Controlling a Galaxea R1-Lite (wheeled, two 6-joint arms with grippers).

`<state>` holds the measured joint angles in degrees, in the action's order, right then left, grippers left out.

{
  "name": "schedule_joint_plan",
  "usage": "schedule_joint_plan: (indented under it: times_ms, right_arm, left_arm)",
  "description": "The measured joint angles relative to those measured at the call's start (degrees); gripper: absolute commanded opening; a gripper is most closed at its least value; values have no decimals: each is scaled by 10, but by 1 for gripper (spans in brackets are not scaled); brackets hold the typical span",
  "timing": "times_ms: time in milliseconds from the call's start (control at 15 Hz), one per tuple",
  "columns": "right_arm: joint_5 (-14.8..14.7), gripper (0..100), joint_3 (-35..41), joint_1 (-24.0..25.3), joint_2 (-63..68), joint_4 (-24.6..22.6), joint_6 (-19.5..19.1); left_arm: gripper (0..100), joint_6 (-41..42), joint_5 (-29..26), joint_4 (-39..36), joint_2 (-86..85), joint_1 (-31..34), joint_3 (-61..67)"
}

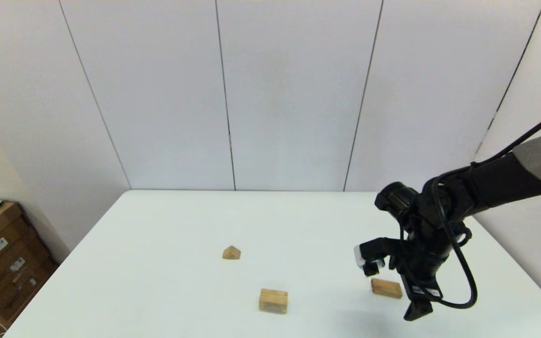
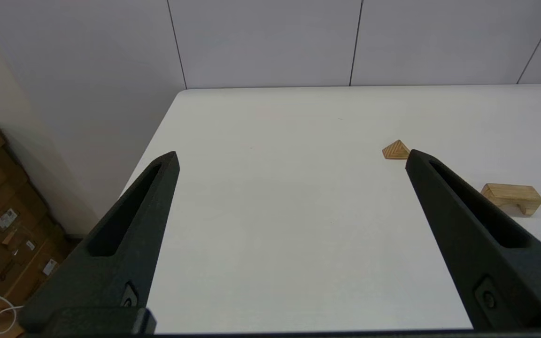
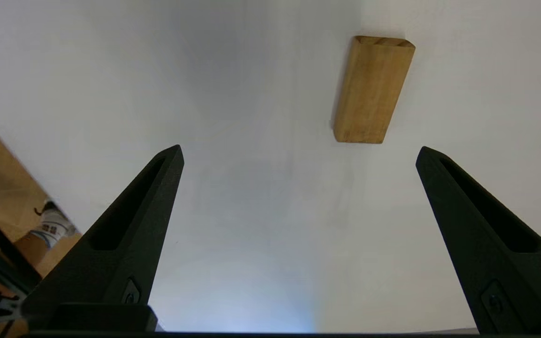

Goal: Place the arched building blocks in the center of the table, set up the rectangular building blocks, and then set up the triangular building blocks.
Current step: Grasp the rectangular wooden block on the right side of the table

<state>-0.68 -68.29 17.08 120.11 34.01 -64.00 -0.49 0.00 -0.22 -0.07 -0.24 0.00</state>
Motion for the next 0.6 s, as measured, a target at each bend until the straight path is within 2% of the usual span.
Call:
schedule_joint_plan:
  times_ms: [333,600]
  right_arm:
    - [23,100,-57,-16,71,-3,14]
    - [25,100,-73,-27,101,-11,10]
  left_arm:
    - [100,0,0,0,0,0,0]
    - [100,0,0,0,0,0,0]
